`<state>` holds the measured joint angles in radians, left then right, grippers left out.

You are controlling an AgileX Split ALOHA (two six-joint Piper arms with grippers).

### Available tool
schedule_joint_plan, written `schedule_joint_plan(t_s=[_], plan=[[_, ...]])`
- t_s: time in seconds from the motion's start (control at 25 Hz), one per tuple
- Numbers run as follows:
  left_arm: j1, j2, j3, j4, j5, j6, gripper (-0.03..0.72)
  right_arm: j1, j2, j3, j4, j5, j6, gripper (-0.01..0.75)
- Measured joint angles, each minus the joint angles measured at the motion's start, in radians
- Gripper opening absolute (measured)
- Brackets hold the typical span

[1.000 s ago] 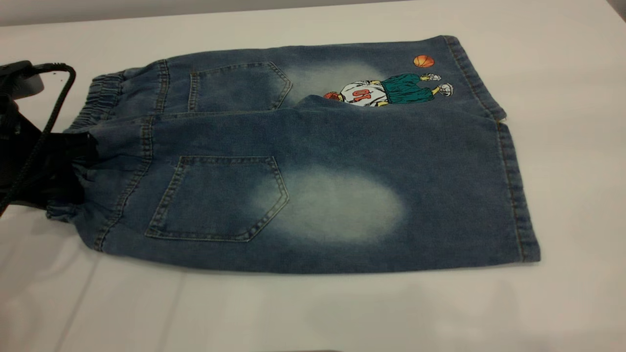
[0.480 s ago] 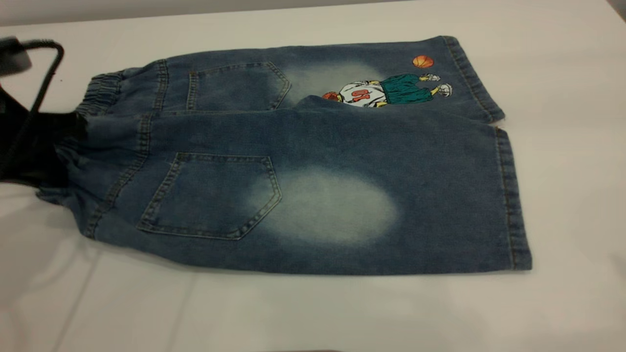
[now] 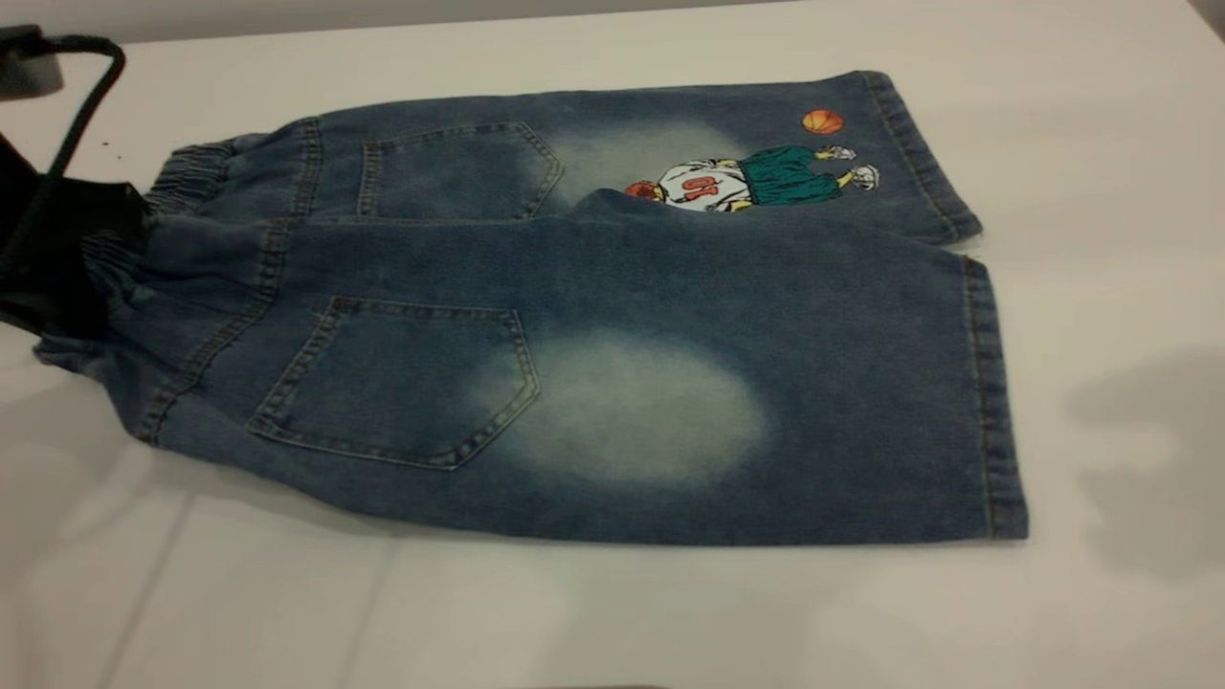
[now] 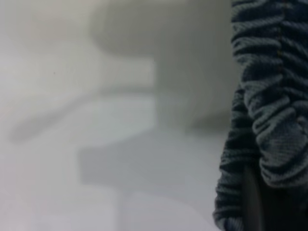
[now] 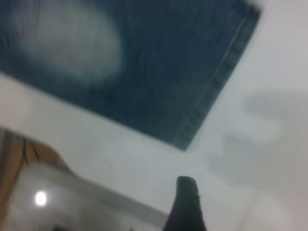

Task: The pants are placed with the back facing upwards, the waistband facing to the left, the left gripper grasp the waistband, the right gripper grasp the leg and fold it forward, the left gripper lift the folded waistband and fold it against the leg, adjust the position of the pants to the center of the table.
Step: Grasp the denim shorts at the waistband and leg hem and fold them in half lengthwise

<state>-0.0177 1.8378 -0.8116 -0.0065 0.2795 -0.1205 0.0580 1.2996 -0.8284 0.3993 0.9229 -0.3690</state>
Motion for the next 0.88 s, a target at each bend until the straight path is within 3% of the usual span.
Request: schedule_joint_plan(t_s=[0.2,0.48,0.72,0.88], plan=[[0.0,0.0,-0.046,0.0,0.082,0.017,0.046,0.137,0.147,-0.004,-0.05,-0.023,0.012,0.499],[0.0,0.0,-0.054,0.0,0.089,0.019,0.046,0.291,0.315,-0.007,-0.167,-0.098,0.099,0.498],[0.0,0.0,-0.054,0.0,0.089,0.019,0.046,0.364,0.449,-0.009,-0.204,-0.157,0.147,0.498],[0.0,0.0,-0.054,0.0,0.09,0.019,0.046,0.372,0.523,-0.01,-0.206,-0.222,0.149,0.498]])
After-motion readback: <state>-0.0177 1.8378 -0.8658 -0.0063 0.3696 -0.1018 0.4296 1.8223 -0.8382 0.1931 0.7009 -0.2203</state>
